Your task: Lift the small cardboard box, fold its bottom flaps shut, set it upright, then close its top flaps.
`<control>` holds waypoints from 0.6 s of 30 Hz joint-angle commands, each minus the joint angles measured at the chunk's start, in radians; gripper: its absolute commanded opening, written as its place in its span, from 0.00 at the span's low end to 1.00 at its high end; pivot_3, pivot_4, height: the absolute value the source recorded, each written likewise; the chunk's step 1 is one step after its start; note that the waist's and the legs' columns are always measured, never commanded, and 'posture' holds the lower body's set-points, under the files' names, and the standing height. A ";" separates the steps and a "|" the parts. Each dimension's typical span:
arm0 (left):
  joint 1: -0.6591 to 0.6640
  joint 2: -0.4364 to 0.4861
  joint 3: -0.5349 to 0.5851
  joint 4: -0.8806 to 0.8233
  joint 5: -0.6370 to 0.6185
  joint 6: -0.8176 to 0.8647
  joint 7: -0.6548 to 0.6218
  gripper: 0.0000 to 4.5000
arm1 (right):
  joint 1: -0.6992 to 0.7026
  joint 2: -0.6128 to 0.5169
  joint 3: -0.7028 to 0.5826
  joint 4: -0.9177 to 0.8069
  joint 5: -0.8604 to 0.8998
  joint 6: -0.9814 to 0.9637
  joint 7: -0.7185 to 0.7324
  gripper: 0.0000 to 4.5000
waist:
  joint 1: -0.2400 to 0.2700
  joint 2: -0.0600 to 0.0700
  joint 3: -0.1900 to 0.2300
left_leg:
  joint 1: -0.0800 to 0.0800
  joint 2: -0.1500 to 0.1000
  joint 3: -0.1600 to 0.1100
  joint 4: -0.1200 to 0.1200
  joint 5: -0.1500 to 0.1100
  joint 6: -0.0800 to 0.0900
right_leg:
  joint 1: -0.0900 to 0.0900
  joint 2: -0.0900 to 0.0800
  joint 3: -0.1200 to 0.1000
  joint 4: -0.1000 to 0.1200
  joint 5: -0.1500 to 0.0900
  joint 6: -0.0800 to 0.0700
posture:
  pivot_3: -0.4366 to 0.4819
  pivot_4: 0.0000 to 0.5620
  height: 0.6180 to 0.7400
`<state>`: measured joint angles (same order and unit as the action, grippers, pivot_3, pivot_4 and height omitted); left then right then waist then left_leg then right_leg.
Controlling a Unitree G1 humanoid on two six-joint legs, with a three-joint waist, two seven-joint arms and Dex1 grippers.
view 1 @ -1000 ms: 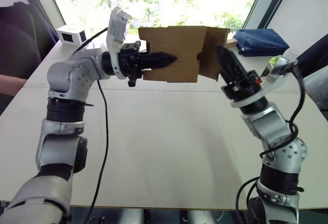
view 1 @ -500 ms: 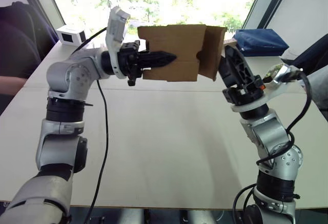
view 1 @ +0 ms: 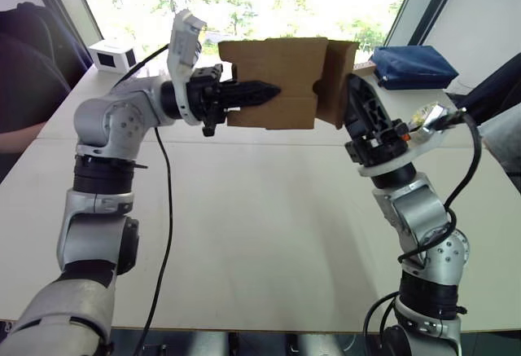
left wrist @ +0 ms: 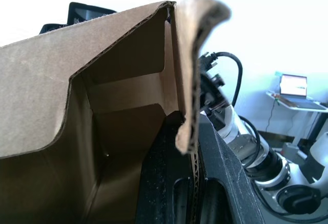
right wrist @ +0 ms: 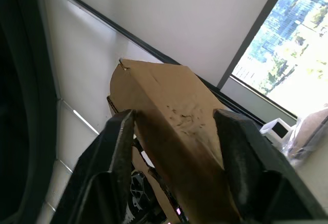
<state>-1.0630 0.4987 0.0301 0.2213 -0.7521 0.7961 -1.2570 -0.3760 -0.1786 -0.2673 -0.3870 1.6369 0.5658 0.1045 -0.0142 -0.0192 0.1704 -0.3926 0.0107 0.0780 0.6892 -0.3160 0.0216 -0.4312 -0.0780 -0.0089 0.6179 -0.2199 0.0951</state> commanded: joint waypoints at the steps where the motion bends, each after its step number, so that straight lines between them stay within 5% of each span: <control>1: -0.029 0.006 0.036 -0.031 -0.017 -0.007 0.004 0.00 | -0.019 -0.005 0.010 -0.029 0.007 -0.006 0.008 0.32 | 0.000 0.000 0.000 | 0.000 0.000 0.000 0.000 0.000 0.000 | 0.000 0.000 0.000 0.000 0.000 0.000 | 0.48 0.27 1.00; 18: -0.025 0.005 0.036 -0.033 -0.016 -0.009 0.001 0.00 | -0.033 -0.004 0.046 -0.032 -0.066 -0.018 0.024 0.32 | 0.000 0.000 0.000 | 0.000 0.000 0.000 0.000 0.000 0.000 | 0.000 0.000 0.000 0.000 0.000 0.000 | 0.48 0.27 1.00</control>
<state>-1.0629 0.4989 0.0341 0.2213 -0.7523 0.7971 -1.2550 -0.3895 -0.1797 -0.2233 -0.3875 1.5725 0.5560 0.1179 -0.0141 -0.0192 0.1704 -0.3927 0.0107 0.0780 0.6892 -0.3161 0.0216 -0.4312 -0.0780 -0.0089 0.6179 -0.2199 0.0951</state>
